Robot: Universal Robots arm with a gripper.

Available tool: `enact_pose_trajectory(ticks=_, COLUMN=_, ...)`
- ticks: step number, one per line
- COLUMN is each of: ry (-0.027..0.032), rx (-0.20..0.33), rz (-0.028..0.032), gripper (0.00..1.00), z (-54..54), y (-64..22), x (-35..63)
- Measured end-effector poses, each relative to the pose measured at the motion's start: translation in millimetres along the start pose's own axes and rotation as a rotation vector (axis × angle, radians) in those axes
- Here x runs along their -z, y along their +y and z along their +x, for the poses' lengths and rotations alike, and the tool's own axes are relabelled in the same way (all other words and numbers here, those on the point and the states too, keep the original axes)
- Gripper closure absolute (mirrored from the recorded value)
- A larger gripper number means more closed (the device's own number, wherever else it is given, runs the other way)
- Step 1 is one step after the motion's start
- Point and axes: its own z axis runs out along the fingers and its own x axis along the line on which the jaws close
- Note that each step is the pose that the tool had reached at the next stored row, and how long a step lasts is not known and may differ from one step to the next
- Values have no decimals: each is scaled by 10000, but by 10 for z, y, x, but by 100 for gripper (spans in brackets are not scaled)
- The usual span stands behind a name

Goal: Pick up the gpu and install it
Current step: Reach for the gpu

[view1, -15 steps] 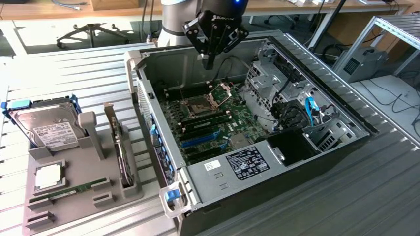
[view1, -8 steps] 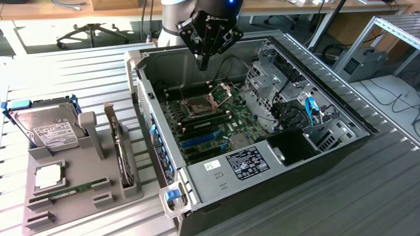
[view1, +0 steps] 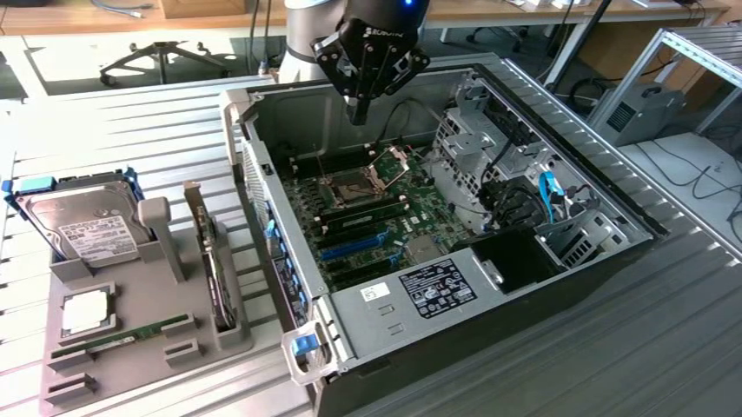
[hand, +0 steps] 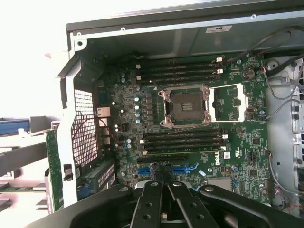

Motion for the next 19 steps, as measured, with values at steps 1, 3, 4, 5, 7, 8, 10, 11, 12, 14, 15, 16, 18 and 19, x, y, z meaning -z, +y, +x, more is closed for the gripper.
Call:
enact_pose_trajectory(ticks=1, ry=0, rx=0, rz=-1, gripper=89, z=0, y=0, x=0)
enact_pose_trajectory(ticks=3, ry=0, rx=0, rz=0, gripper=89, z=0, y=0, x=0)
enact_pose_trajectory(ticks=4, ry=0, rx=0, rz=0, gripper=89, z=0, y=0, x=0)
enact_pose_trajectory(ticks=5, ry=-1, rx=0, rz=-1, gripper=89, z=3, y=0, x=-1)
enact_pose_trajectory(ticks=7, ry=-1, rx=0, rz=-1, gripper=89, z=25, y=-2, x=-2)
enact_pose_trajectory(ticks=8, ry=0, rx=-1, rz=1, gripper=89, z=64, y=-5, x=-4)
enact_pose_trajectory(ticks=10, ry=-7, rx=2, rz=-1, gripper=89, z=136, y=-11, x=-10)
enact_pose_trajectory(ticks=11, ry=-11, rx=0, rz=-2, gripper=89, z=187, y=-15, x=-14)
enact_pose_trajectory(ticks=12, ry=-14, rx=0, rz=-1, gripper=89, z=223, y=-18, x=-16)
enact_pose_trajectory(ticks=14, ry=-20, rx=2, rz=-1, gripper=89, z=303, y=-24, x=-21)
enact_pose_trajectory(ticks=15, ry=-23, rx=-1, rz=-2, gripper=89, z=341, y=-27, x=-24)
enact_pose_trajectory(ticks=16, ry=-27, rx=1, rz=-2, gripper=89, z=382, y=-30, x=-27)
enact_pose_trajectory(ticks=18, ry=-35, rx=2, rz=-3, gripper=89, z=471, y=-37, x=-34)
enact_pose_trajectory(ticks=19, ry=-38, rx=1, rz=-3, gripper=89, z=507, y=-40, x=-37)
